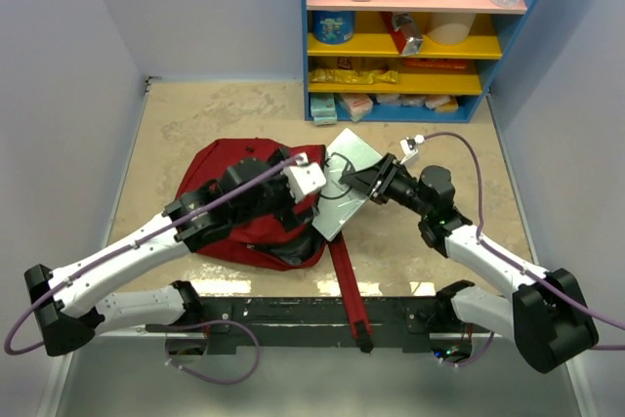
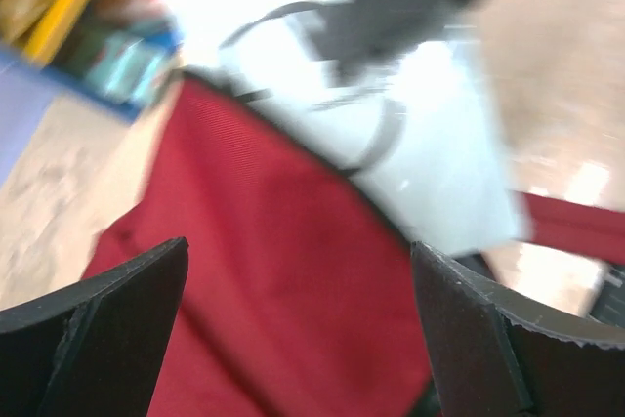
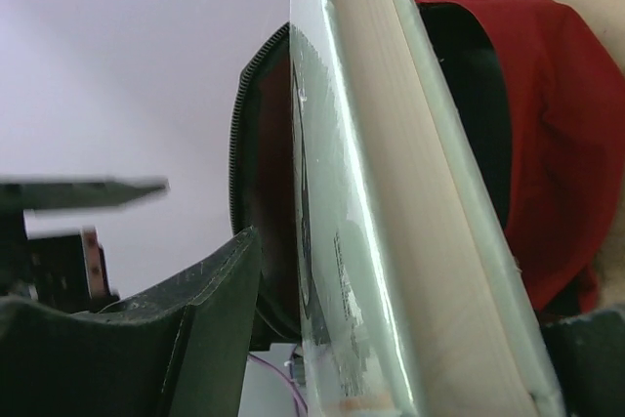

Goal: Pack the student bag
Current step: Place the book in the student bag.

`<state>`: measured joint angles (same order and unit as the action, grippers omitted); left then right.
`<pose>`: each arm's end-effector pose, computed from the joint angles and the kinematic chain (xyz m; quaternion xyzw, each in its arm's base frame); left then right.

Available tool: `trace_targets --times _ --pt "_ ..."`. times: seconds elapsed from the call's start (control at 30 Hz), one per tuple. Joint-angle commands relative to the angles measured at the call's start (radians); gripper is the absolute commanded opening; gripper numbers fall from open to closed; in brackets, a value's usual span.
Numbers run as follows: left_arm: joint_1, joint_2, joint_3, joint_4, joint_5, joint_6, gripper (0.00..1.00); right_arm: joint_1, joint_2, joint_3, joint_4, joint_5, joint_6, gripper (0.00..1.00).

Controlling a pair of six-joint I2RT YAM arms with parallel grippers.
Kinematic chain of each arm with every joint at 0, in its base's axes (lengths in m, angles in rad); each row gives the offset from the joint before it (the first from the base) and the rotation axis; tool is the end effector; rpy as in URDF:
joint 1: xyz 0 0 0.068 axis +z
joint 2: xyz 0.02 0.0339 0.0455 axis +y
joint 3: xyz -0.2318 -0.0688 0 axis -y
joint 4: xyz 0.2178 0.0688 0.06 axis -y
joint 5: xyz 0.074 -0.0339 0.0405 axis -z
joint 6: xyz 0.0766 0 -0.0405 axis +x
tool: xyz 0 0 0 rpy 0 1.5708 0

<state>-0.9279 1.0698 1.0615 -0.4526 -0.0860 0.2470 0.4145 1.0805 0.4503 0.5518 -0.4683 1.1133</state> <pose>0.1621 -0.2054 0.3081 0.4518 0.7193 -0.1413 0.5084 0.2278 0.1380 0.2270 0.0965 0.7250 0.5798 0.3590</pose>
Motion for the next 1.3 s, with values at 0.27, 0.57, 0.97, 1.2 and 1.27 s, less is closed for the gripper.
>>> trace_targets --times 0.27,0.57,0.97,1.2,1.27 --pt "-0.203 -0.044 -0.149 0.046 -0.142 0.144 1.00 0.046 0.058 0.234 0.126 -0.012 0.085 0.00" --pt "-0.256 -0.056 -0.334 0.167 -0.374 0.322 1.00 0.052 0.121 0.283 0.125 -0.038 0.091 0.00" --pt "-0.160 -0.074 -0.356 0.261 -0.488 0.339 1.00 0.063 0.157 0.288 0.178 -0.050 0.112 0.00" --pt "-0.060 -0.091 -0.293 0.189 -0.399 0.238 0.90 0.064 0.137 0.266 0.174 -0.055 0.111 0.00" --pt "-0.045 -0.093 -0.294 0.187 -0.388 0.250 0.57 0.066 0.134 0.260 0.174 -0.055 0.111 0.00"
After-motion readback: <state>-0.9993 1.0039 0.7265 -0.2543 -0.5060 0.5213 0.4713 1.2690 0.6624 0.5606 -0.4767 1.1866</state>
